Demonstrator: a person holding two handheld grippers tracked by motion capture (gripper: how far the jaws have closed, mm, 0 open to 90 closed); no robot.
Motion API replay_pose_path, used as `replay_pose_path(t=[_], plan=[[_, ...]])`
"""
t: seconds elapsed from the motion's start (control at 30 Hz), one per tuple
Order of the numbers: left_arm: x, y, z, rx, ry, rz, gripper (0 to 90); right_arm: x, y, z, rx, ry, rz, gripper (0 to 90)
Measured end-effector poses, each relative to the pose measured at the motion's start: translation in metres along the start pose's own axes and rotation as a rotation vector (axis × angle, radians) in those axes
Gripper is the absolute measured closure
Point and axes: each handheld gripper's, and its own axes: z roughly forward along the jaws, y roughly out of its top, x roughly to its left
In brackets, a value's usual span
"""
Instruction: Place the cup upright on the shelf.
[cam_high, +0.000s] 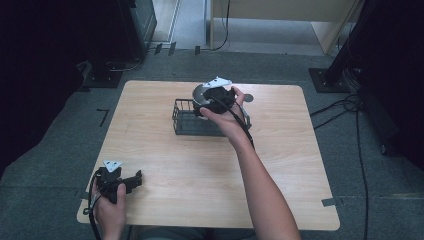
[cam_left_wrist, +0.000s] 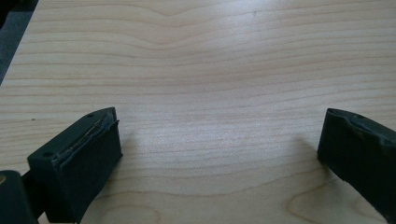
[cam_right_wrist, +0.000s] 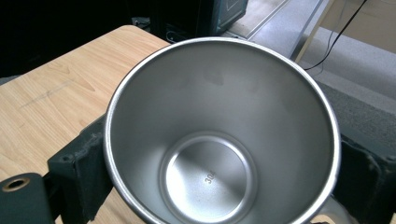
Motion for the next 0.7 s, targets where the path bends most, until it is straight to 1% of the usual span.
replay_pose_path(t=[0.13, 0.23, 0.47, 0.7], plan=[[0.0, 0.0, 0.0, 0.0, 0.0, 0.0, 0.0, -0.002, -0.002, 0.006, 0.014, -0.004, 0.0, 6.5], [0.0, 0.0, 0.0, -0.001, 0.0, -0.001, 0.0, -0.003, -0.004, 0.012, 0.036, 0.003, 0.015, 6.6], [0.0, 0.0, 0.0, 0.001, 0.0, 0.0, 0.0, -0.004, -0.01, 0.027, 0.076, 0.014, 0.017, 6.5], [0.0, 0.0, 0.0, 0.001, 0.0, 0.0, 0.0, -0.005, -0.015, 0.036, 0.112, 0.025, 0.032, 6.4]])
